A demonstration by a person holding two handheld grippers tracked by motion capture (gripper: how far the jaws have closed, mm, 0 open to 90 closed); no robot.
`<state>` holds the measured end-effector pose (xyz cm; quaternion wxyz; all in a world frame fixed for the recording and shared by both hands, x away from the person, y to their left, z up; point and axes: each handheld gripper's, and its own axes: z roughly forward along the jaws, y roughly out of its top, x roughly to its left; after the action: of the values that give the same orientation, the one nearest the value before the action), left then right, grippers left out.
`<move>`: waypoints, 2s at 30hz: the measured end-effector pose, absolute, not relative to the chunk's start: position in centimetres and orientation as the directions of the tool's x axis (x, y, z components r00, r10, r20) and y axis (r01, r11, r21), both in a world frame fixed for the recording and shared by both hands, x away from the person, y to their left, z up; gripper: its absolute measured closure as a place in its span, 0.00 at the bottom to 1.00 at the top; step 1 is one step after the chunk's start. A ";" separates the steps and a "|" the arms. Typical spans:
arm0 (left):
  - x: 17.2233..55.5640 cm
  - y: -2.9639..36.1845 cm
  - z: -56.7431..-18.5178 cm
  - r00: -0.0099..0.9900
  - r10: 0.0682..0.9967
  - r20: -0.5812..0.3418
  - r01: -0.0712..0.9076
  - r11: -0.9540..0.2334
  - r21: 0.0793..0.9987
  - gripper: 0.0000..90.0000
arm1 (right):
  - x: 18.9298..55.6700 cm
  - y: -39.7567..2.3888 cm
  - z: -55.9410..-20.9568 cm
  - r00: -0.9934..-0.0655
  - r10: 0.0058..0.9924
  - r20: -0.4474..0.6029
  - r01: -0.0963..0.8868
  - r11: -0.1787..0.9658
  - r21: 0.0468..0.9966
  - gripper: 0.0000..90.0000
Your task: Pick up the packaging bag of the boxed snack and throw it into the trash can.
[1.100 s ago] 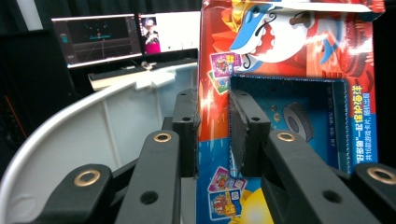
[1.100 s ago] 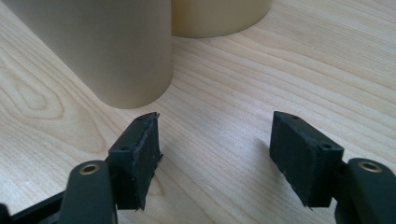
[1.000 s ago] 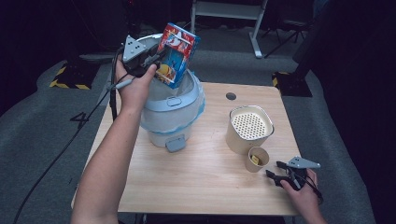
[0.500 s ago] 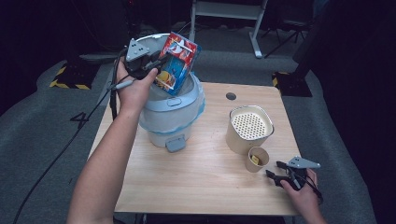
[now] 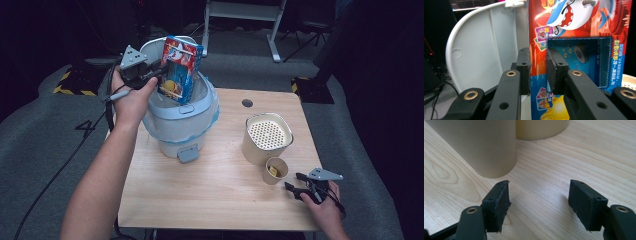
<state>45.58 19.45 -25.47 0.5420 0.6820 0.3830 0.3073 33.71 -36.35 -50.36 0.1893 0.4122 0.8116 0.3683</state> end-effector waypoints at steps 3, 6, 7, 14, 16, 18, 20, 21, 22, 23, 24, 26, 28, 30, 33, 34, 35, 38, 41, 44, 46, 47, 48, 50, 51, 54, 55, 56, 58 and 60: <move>45.2 19.7 -25.5 0.520 0.854 -0.006 0.187 -0.107 0.976 0.82 | 33.7 -36.3 -50.4 -0.588 0.809 -0.004 0.530 0.389 0.754 0.37; 44.4 20.2 -25.5 0.526 0.851 -0.004 0.176 -0.104 0.979 0.82 | 33.7 -36.3 -50.4 -0.589 0.808 -0.004 0.529 0.389 0.754 0.37; 44.4 20.2 -25.5 0.526 0.851 -0.004 0.176 -0.104 0.979 0.82 | 33.7 -36.3 -50.4 -0.589 0.808 -0.004 0.529 0.389 0.754 0.37; 43.7 19.9 -25.2 0.500 0.865 0.038 0.122 -0.113 0.986 0.84 | 33.7 -36.3 -50.4 -0.589 0.808 -0.004 0.529 0.389 0.754 0.37; 44.2 19.4 -25.4 0.484 0.874 0.043 0.104 -0.106 0.989 0.84 | 33.7 -36.3 -50.4 -0.588 0.809 -0.004 0.530 0.389 0.754 0.37; 44.5 19.2 -25.4 0.476 0.879 0.035 0.103 -0.095 0.990 0.84 | 33.7 -36.3 -50.4 -0.589 0.808 -0.004 0.530 0.389 0.754 0.37; 45.0 18.9 -25.6 0.461 0.887 0.032 0.101 -0.088 0.991 0.84 | 33.7 -36.3 -50.4 -0.588 0.809 -0.003 0.530 0.389 0.754 0.37; 45.3 18.8 -25.7 0.452 0.891 0.035 0.099 -0.089 0.991 0.84 | 33.7 -36.3 -50.4 -0.589 0.808 -0.004 0.530 0.389 0.754 0.37; 45.6 18.6 -25.8 0.450 0.892 0.036 0.104 -0.092 0.990 0.84 | 33.7 -36.3 -50.4 -0.589 0.808 -0.004 0.530 0.389 0.754 0.37; 45.8 18.5 -25.9 0.460 0.887 0.033 0.118 -0.097 0.988 0.84 | 33.7 -36.3 -50.4 -0.589 0.808 -0.004 0.529 0.389 0.754 0.37; 46.1 18.4 -26.1 0.471 0.882 0.018 0.144 -0.097 0.985 0.84 | 33.7 -36.3 -50.4 -0.589 0.808 -0.004 0.530 0.389 0.754 0.37; 46.2 18.1 -26.4 0.476 0.880 0.013 0.172 -0.108 0.979 0.78 | 33.7 -36.3 -50.4 -0.589 0.808 -0.004 0.530 0.389 0.754 0.37; 46.1 18.0 -26.6 0.473 0.880 0.045 0.187 -0.150 0.971 0.59 | 33.7 -36.4 -50.4 -0.589 0.808 -0.003 0.530 0.389 0.754 0.37; 45.6 18.2 -26.7 0.479 0.877 0.044 0.195 -0.154 0.969 0.52 | 33.7 -36.4 -50.4 -0.589 0.808 -0.004 0.530 0.389 0.754 0.37; 45.0 18.6 -26.6 0.491 0.870 0.040 0.206 -0.161 0.965 0.55 | 33.7 -36.3 -50.4 -0.588 0.808 -0.004 0.530 0.389 0.754 0.37; 44.9 18.7 -26.5 0.489 0.871 0.043 0.213 -0.167 0.963 0.55 | 33.7 -36.3 -50.4 -0.588 0.809 -0.003 0.530 0.388 0.754 0.37; 44.7 19.0 -26.5 0.480 0.875 0.054 0.219 -0.180 0.959 0.55 | 33.7 -36.3 -50.4 -0.588 0.809 -0.004 0.530 0.389 0.754 0.37; 44.6 19.3 -26.6 0.470 0.880 0.067 0.221 -0.191 0.957 0.55 | 33.7 -36.3 -50.4 -0.589 0.808 -0.004 0.530 0.389 0.754 0.37; 45.0 19.5 -27.0 0.465 0.882 0.076 0.240 -0.208 0.948 0.54 | 33.7 -36.3 -50.4 -0.589 0.808 -0.004 0.530 0.389 0.754 0.37; 45.6 19.5 -27.6 0.452 0.889 0.079 0.256 -0.215 0.943 0.55 | 33.7 -36.3 -50.4 -0.588 0.809 -0.003 0.530 0.388 0.754 0.37; 46.1 19.5 -27.8 0.439 0.895 0.080 0.261 -0.212 0.942 0.56 | 33.7 -36.3 -50.4 -0.589 0.808 -0.004 0.530 0.389 0.754 0.37; 46.3 19.5 -27.9 0.430 0.899 0.079 0.263 -0.209 0.942 0.56 | 33.7 -36.3 -50.4 -0.589 0.808 -0.004 0.530 0.389 0.754 0.37; 46.5 19.5 -27.9 0.427 0.901 0.076 0.265 -0.205 0.942 0.57 | 33.7 -36.3 -50.4 -0.589 0.808 -0.004 0.529 0.389 0.754 0.37; 46.8 19.4 -27.9 0.426 0.902 0.071 0.264 -0.199 0.944 0.57 | 33.7 -36.3 -50.4 -0.589 0.808 -0.004 0.530 0.389 0.754 0.37; 46.9 19.3 -27.9 0.426 0.902 0.069 0.260 -0.196 0.945 0.57 | 33.7 -36.3 -50.4 -0.589 0.808 -0.004 0.530 0.389 0.754 0.37; 47.1 19.1 -27.9 0.416 0.906 0.079 0.256 -0.201 0.945 0.58 | 33.7 -36.3 -50.4 -0.589 0.808 -0.004 0.530 0.389 0.754 0.37; 47.2 19.1 -27.9 0.408 0.909 0.084 0.258 -0.203 0.945 0.58 | 33.7 -36.3 -50.4 -0.589 0.808 -0.003 0.530 0.389 0.754 0.37; 47.3 19.1 -28.0 0.405 0.911 0.081 0.259 -0.200 0.945 0.58 | 33.7 -36.3 -50.4 -0.589 0.808 -0.003 0.530 0.389 0.754 0.37; 47.2 19.1 -27.9 0.411 0.910 0.057 0.254 -0.174 0.952 0.59 | 33.7 -36.3 -50.4 -0.588 0.809 -0.003 0.530 0.389 0.754 0.37; 46.9 19.2 -27.6 0.423 0.905 0.041 0.243 -0.157 0.957 0.58 | 33.7 -36.3 -50.4 -0.589 0.808 -0.003 0.530 0.389 0.754 0.37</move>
<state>46.86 19.21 -27.64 0.4947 0.6831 0.4204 0.3346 33.71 -36.35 -50.36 0.1893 0.4122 0.8115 0.3684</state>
